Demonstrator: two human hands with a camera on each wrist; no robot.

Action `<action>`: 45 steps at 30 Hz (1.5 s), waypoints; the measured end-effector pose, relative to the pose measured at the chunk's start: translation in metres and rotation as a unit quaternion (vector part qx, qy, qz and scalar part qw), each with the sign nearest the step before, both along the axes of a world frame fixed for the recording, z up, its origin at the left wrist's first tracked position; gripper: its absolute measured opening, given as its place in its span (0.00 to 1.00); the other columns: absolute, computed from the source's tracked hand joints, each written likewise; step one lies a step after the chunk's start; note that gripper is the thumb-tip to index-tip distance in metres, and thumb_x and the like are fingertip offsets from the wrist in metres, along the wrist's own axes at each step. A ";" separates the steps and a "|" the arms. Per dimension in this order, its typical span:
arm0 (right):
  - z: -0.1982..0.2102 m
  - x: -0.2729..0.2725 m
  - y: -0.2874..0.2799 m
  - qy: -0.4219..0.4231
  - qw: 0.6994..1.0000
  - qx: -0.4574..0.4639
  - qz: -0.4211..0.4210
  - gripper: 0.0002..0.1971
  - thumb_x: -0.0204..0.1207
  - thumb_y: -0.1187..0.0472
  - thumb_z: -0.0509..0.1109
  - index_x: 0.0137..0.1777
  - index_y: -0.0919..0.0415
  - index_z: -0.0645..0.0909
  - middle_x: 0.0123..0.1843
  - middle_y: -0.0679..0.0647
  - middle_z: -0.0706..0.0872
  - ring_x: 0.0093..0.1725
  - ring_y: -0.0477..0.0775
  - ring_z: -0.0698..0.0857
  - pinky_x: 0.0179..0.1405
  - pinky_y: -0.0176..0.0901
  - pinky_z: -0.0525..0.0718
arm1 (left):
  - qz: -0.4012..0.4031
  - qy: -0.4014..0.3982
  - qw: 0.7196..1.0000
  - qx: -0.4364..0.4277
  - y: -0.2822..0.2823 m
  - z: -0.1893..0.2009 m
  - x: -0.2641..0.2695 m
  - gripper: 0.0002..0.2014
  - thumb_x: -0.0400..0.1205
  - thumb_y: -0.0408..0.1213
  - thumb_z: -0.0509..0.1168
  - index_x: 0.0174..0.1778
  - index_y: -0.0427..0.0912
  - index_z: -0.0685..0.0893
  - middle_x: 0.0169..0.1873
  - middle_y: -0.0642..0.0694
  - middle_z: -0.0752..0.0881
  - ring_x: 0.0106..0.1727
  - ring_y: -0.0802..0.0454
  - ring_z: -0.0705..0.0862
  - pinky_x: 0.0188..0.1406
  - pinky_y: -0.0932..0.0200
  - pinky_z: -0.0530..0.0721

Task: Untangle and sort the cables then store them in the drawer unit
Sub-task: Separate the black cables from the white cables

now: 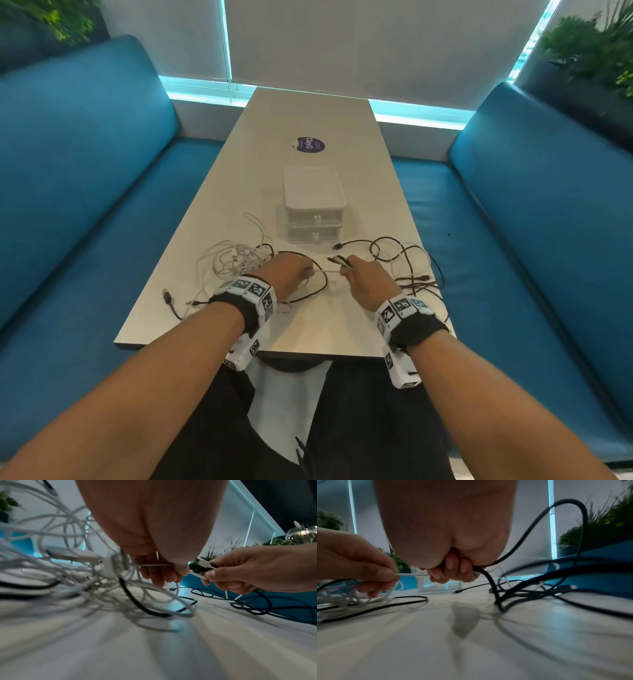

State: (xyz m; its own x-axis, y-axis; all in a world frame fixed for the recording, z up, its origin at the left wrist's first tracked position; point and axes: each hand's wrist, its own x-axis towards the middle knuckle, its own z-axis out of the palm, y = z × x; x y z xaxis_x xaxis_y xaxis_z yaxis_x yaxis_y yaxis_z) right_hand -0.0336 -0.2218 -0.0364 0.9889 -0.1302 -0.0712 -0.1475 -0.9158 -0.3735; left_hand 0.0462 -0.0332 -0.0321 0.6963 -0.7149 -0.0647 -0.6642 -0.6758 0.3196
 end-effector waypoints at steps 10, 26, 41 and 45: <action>0.008 0.001 -0.018 0.030 0.991 -0.087 -0.099 0.13 0.89 0.52 0.55 0.61 0.58 0.76 0.47 0.57 0.79 0.43 0.59 0.81 0.44 0.51 0.82 | 0.001 -0.066 0.996 0.063 0.004 0.006 0.009 0.08 0.88 0.35 0.55 0.45 0.50 0.74 0.45 0.44 0.85 0.43 0.44 0.81 0.44 0.53 0.78; 0.004 0.004 0.032 -0.025 0.995 0.092 -0.002 0.13 0.88 0.52 0.59 0.49 0.61 0.79 0.44 0.61 0.86 0.47 0.63 0.83 0.39 0.47 0.69 | 0.003 -0.117 0.991 0.059 -0.001 0.003 -0.006 0.04 0.89 0.36 0.56 0.57 0.49 0.74 0.42 0.44 0.86 0.40 0.40 0.84 0.33 0.52 0.72; 0.009 0.001 -0.001 -0.015 0.999 0.044 -0.026 0.16 0.87 0.49 0.61 0.48 0.60 0.81 0.42 0.59 0.86 0.45 0.62 0.83 0.43 0.51 0.80 | -0.006 -0.197 0.968 0.155 -0.001 0.016 0.003 0.11 0.89 0.43 0.57 0.58 0.48 0.85 0.58 0.49 0.85 0.62 0.46 0.80 0.65 0.49 0.69; 0.010 0.002 -0.004 -0.002 0.998 0.049 -0.046 0.16 0.87 0.48 0.60 0.49 0.60 0.82 0.43 0.58 0.86 0.45 0.62 0.84 0.45 0.53 0.83 | 0.006 -0.234 0.958 0.168 0.002 0.015 -0.001 0.10 0.83 0.39 0.62 0.58 0.51 0.83 0.57 0.51 0.84 0.62 0.48 0.78 0.67 0.44 0.65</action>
State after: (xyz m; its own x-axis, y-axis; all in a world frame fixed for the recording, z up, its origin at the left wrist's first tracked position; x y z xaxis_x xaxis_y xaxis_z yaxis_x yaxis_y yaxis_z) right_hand -0.0321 -0.2256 -0.0267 0.9737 -0.2122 -0.0830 -0.2263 -0.8582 -0.4607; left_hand 0.0456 -0.0309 -0.0175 0.7134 -0.7001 0.0315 -0.6729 -0.6968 -0.2485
